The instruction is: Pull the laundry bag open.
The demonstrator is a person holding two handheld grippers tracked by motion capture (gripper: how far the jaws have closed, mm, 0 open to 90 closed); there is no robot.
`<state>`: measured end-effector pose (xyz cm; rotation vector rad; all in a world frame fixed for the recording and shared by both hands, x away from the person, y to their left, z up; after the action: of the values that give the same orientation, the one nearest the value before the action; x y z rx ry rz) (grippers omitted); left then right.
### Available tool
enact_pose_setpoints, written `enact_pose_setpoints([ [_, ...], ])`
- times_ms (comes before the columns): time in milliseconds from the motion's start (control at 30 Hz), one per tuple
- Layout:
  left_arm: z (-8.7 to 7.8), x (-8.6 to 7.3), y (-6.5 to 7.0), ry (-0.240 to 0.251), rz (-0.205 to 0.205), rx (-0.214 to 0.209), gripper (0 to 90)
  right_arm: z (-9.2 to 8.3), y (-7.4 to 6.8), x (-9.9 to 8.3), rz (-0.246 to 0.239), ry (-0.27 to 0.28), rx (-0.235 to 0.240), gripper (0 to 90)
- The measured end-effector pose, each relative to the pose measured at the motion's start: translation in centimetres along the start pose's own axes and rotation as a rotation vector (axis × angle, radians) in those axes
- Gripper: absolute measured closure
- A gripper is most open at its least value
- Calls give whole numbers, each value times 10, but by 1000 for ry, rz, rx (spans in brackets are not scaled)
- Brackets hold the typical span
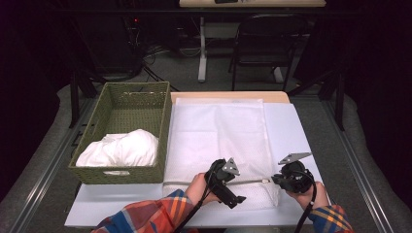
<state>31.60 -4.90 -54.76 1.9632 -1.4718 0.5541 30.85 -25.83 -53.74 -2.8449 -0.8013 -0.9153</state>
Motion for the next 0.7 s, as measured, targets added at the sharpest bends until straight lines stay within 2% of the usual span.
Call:
enact_pose_setpoints([
  [233,9,8,2,-7,13,-13,24,-1,-1,1,-3,8,3,855],
  [700,30,28,1,-20,29,-57,144,-4,-1,1,-9,22,7,855],
])
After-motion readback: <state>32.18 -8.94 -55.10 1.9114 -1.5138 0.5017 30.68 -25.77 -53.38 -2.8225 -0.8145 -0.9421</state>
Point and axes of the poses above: each handheld gripper's, and its own axes: z roughly forward along the jaws, x roughly out of its top, y roughly to its right, the point moved 4 cm from there along z, roughly forward along the jaws, and after that the axes turned 8 degrees about -x, right-handed, at the moved point
